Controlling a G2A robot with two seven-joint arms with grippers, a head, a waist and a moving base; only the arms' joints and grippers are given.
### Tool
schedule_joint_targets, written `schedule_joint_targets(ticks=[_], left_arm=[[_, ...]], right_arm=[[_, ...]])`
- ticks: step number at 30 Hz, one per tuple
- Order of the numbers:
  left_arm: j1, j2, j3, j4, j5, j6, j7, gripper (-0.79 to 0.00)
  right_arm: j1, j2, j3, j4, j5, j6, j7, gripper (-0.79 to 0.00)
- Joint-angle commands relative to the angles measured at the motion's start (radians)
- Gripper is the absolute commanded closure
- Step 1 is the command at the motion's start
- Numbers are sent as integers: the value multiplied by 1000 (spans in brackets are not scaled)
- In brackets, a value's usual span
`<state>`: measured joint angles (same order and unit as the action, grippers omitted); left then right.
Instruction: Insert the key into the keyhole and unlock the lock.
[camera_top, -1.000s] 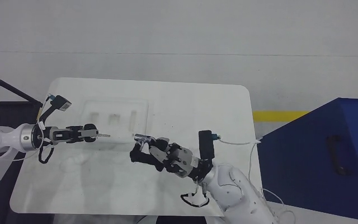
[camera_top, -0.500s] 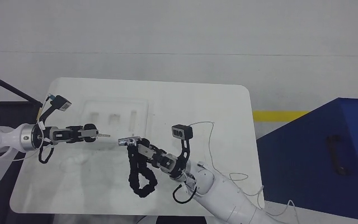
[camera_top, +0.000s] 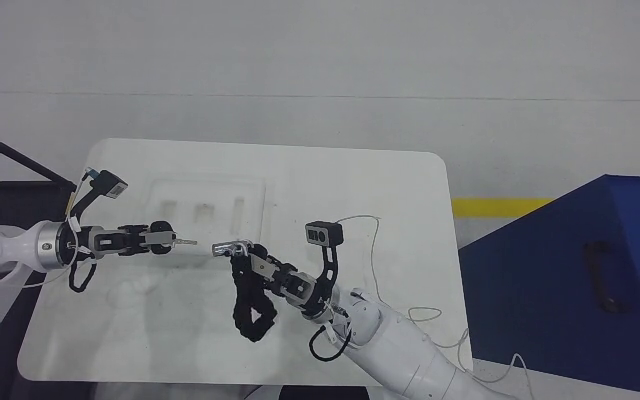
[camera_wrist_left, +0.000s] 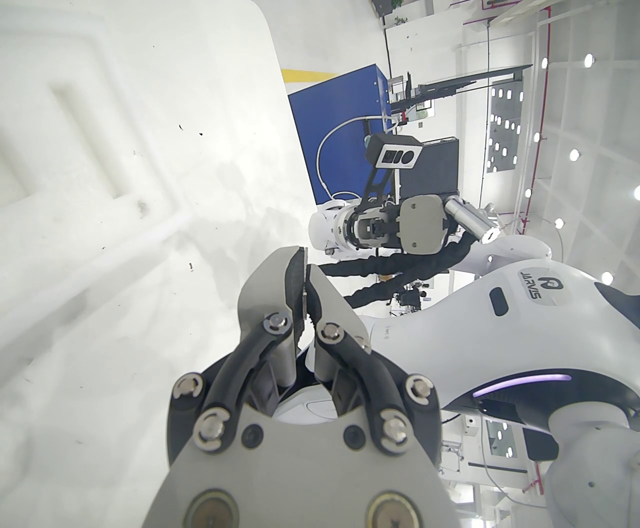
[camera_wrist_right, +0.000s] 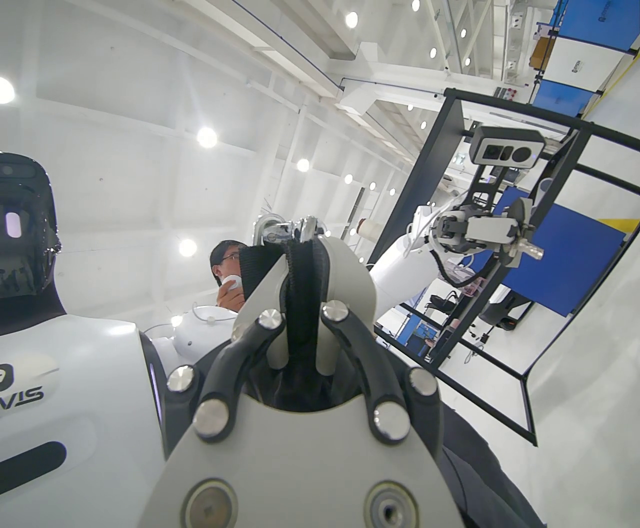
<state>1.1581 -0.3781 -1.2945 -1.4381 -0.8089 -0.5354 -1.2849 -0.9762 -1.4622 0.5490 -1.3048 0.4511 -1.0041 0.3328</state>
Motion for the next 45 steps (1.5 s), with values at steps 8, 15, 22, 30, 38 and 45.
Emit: schedule_joint_targets(ticks=[8, 15, 22, 30, 38, 45], left_arm=[[0, 0, 0, 0, 0, 0, 0, 0], [0, 0, 0, 0, 0, 0, 0, 0], [1, -2, -3, -7, 11, -3, 28, 0], [79, -17, -47, -65, 99, -181, 231, 0], [83, -18, -48, -69, 101, -186, 238, 0], [126, -28, -90, -116, 226, -255, 396, 0]], right_arm=[[0, 0, 0, 0, 0, 0, 0, 0], [0, 0, 0, 0, 0, 0, 0, 0], [-9, 2, 29, 24, -30, 84, -21, 0], [-31, -1, 64, 49, -2, 115, 6, 0], [-30, -2, 65, 51, -4, 115, 7, 0], [-66, 5, 129, 33, -288, 185, -137, 0]])
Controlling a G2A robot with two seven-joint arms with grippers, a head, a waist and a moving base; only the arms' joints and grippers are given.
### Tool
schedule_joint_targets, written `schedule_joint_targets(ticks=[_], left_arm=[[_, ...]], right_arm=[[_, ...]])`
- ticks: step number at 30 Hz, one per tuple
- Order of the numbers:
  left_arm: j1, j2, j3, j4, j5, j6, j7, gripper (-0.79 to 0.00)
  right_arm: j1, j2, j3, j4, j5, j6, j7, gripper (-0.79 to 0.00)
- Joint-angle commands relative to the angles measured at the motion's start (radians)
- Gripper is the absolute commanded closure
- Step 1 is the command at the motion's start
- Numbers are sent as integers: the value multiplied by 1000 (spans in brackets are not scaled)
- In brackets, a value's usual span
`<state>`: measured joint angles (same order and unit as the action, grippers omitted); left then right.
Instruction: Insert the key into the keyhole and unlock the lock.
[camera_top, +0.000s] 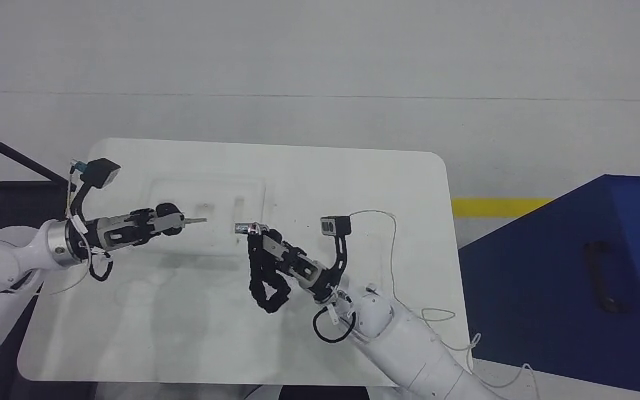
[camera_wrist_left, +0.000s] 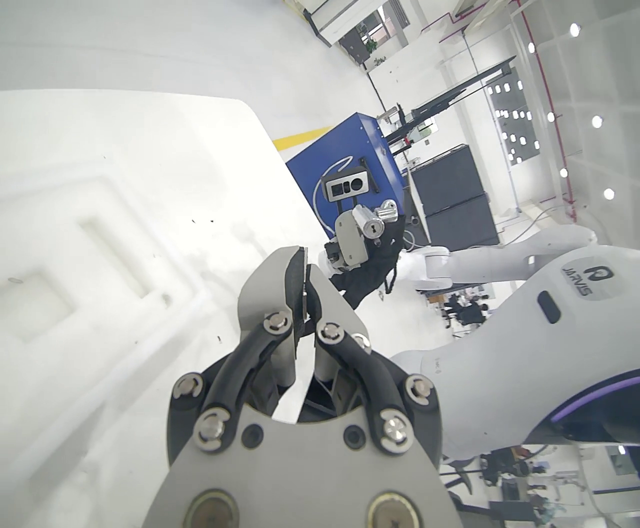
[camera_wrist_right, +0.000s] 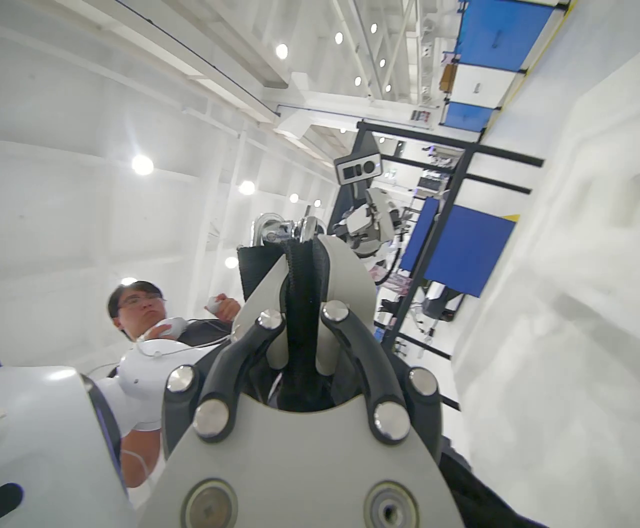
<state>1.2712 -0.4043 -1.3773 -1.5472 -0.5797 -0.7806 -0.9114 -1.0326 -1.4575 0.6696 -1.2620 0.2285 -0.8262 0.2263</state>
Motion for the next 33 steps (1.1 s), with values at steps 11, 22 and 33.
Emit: schedule_joint_targets(ticks=[11, 22, 33], left_arm=[[83, -7, -38, -47, -20, -31, 69, 0], [87, -11, -46, -62, 22, 8, 69, 0], [131, -17, -76, -91, 37, 52, -20, 0]], right_arm=[[-50, -1, 38, -59, -325, 21, -148, 0], [-71, -4, 40, -62, -343, 65, -153, 0], [-78, -20, 45, -46, -416, 83, -192, 0]])
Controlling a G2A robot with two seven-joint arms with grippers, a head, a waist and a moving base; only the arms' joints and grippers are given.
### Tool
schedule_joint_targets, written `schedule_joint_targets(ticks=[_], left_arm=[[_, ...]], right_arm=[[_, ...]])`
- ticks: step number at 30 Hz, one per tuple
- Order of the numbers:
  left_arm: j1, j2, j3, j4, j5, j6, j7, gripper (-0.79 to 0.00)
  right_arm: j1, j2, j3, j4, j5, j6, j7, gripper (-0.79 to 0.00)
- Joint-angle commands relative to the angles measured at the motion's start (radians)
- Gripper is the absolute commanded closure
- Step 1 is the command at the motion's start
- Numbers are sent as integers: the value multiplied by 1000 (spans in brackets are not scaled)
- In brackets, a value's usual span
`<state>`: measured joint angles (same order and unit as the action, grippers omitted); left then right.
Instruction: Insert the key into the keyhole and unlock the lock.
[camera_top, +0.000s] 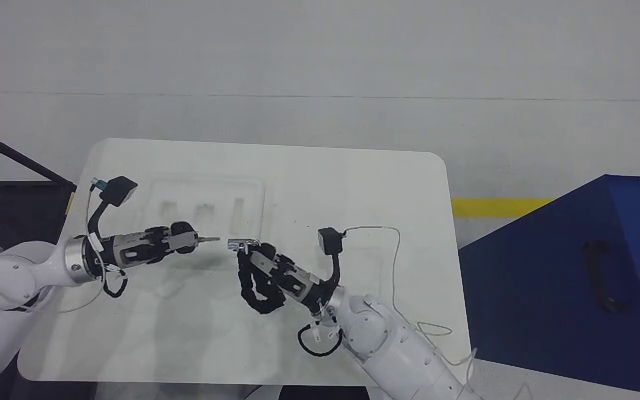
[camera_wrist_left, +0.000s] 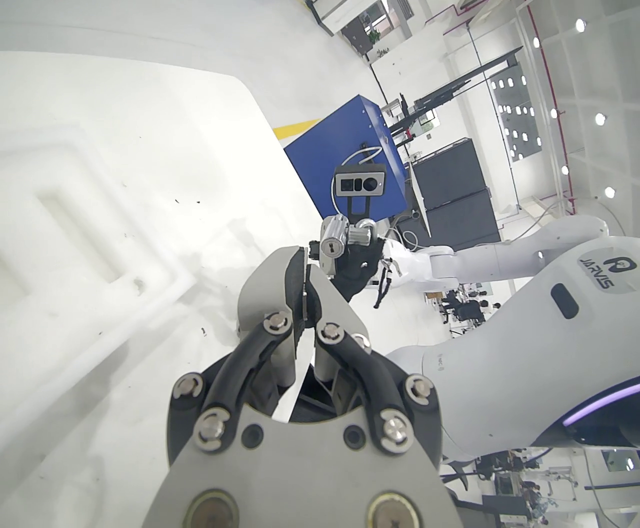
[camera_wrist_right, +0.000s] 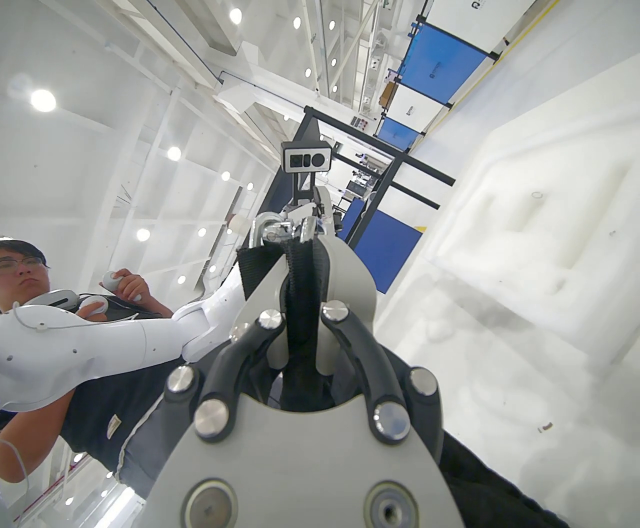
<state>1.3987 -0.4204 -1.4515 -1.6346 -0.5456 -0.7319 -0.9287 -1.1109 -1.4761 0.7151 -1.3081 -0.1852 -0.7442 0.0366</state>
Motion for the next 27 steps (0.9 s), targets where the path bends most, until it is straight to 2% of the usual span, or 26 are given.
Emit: schedule_joint_targets(ticks=[1, 27], left_arm=[[7, -2, -2, -8, 3, 8, -7, 0], [36, -36, -47, -17, -52, 51, -63, 0]], right_arm=[[2, -3, 0, 2, -13, 5, -2, 0], [-11, -30, 18, 22, -75, -9, -24, 0]])
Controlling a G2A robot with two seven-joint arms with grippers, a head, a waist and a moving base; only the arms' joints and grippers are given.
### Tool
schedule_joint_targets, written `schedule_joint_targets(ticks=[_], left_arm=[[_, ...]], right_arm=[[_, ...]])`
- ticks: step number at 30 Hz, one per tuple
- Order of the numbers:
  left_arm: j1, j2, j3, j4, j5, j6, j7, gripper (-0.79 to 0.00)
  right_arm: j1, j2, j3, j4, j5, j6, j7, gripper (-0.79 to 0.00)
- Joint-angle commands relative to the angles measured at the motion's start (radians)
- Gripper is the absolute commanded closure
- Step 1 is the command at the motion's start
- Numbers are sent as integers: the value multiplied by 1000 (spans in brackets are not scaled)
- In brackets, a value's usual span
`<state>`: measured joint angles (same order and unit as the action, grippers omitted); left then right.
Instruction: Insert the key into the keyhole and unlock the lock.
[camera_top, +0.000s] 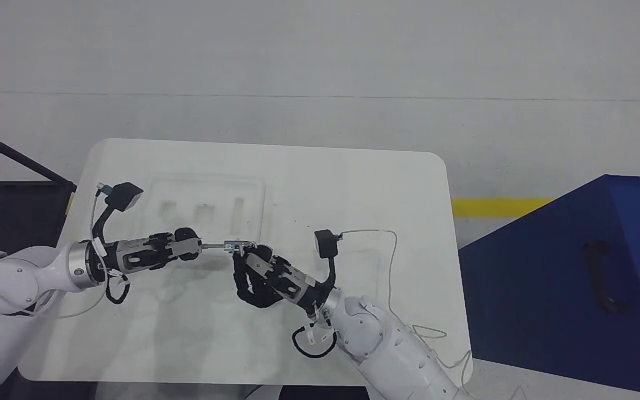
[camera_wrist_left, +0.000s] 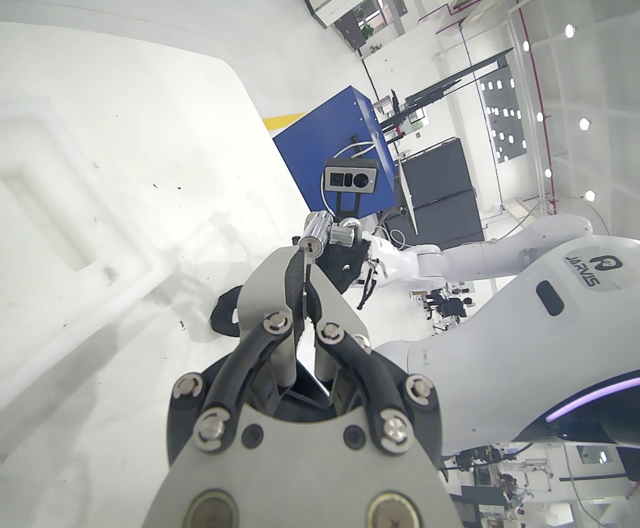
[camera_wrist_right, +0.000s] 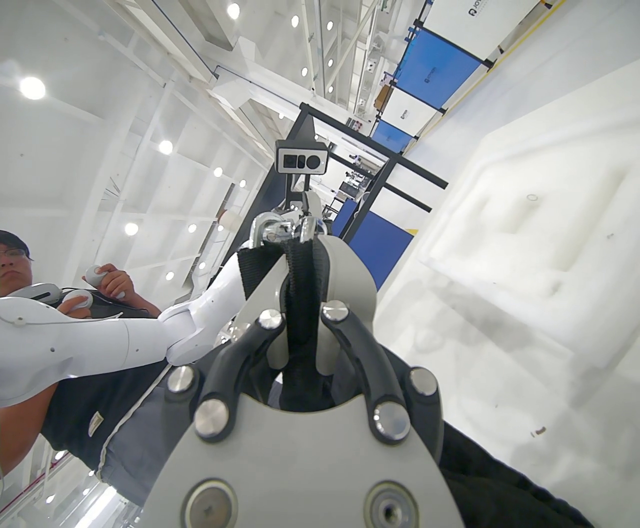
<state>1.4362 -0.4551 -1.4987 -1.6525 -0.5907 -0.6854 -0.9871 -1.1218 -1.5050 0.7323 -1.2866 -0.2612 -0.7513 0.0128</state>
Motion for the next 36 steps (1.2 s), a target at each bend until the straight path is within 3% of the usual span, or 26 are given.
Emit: schedule_joint_targets(ticks=[1, 36], left_arm=[[-2, -3, 1, 2, -14, 9, -11, 0], [-71, -61, 23, 70, -155, 79, -166, 0]], right_arm=[[0, -2, 1, 2, 3, -6, 1, 0], [-2, -24, 24, 27, 66, -64, 72, 0]])
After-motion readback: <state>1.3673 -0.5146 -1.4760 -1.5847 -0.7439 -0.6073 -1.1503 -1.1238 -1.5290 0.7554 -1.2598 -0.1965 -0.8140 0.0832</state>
